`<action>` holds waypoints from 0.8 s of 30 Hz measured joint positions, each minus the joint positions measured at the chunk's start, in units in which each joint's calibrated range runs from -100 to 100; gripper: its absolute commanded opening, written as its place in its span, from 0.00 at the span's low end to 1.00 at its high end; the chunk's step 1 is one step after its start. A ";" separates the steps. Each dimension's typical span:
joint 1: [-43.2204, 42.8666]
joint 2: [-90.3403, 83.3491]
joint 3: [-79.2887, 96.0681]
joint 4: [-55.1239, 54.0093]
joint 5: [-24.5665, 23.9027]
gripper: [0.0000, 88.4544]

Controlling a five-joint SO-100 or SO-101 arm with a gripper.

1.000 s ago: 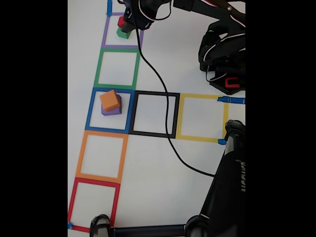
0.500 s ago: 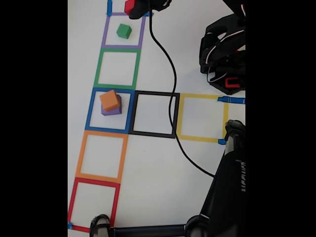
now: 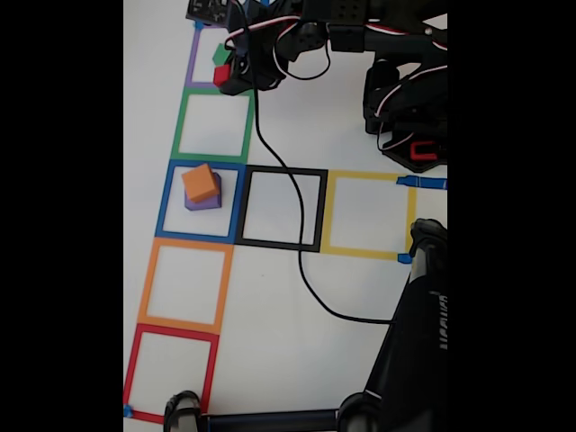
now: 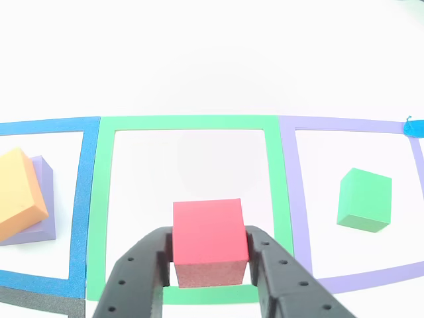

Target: Tower of hanoi

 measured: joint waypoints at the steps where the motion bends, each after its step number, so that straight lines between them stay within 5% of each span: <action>1: -0.23 1.35 3.01 -5.16 0.00 0.02; 11: -1.64 21.95 14.52 -43.37 0.00 0.02; 24: -0.35 49.64 9.92 -64.81 0.00 0.02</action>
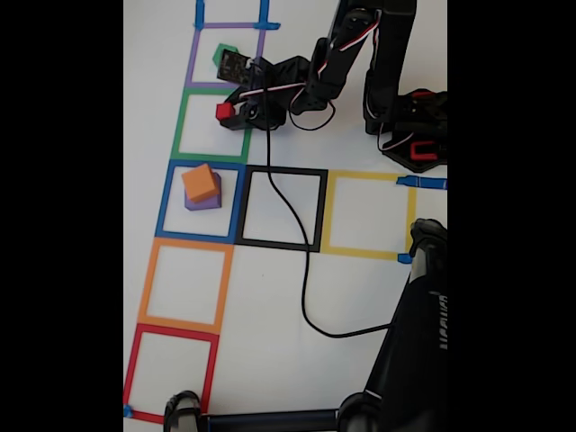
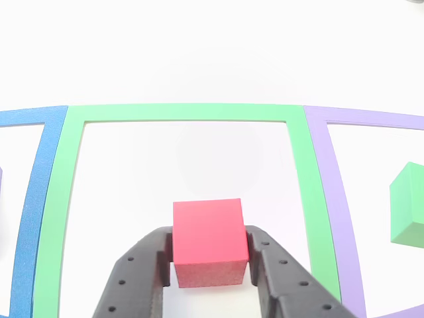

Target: Tower of hanoi

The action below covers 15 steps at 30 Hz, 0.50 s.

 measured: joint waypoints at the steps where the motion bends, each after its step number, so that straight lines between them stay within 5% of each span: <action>1: 0.00 2.20 -0.80 -1.69 0.00 0.02; 15: -0.23 13.17 -5.14 -10.48 0.00 0.13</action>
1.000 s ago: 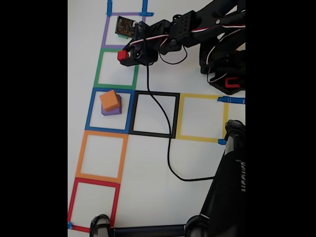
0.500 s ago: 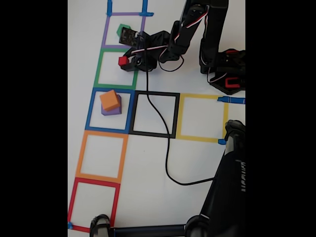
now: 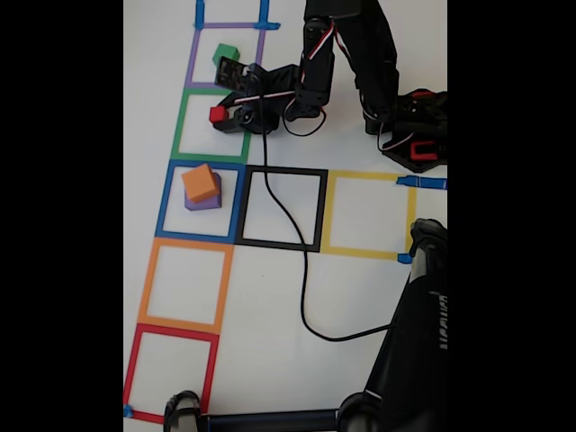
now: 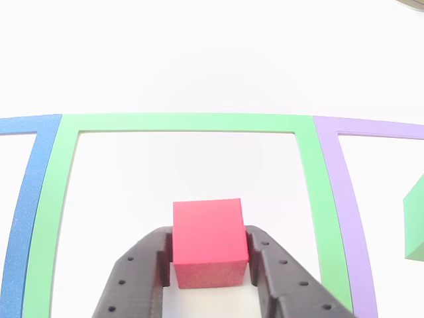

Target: Tower of hanoi

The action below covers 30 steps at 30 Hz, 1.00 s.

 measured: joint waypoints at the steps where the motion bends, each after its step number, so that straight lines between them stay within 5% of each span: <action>1: 0.00 0.25 0.00 -0.32 0.00 0.16; 6: 0.00 0.34 0.00 -0.73 0.00 0.24; 17: 0.00 -9.03 3.90 1.61 0.00 0.20; 22: 1.52 -25.66 5.93 16.12 0.36 0.01; 30: 9.71 -57.24 2.48 58.04 0.00 0.01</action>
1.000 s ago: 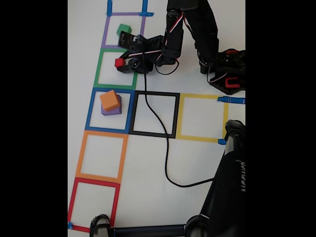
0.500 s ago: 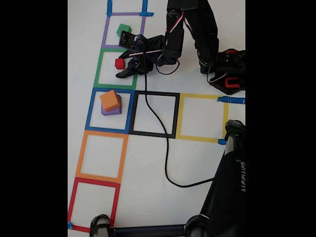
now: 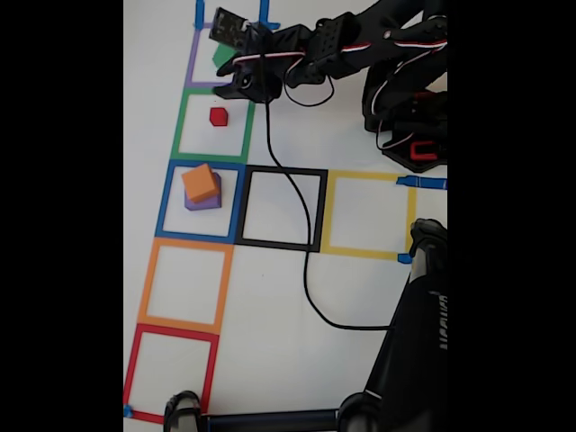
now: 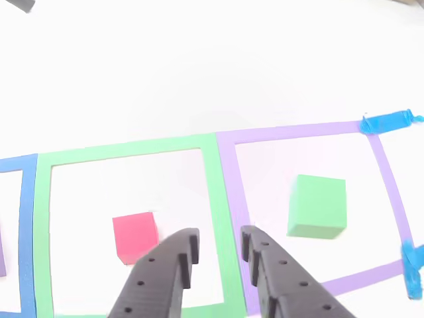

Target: Tower of hanoi

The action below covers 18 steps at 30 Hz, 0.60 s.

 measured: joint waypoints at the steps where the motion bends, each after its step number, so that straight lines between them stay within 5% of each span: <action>1: 0.82 -2.53 -2.30 5.80 0.00 0.01; 9: 6.55 -8.10 -33.91 52.00 0.36 0.01; 18: 15.68 -4.14 -66.84 80.61 0.36 0.01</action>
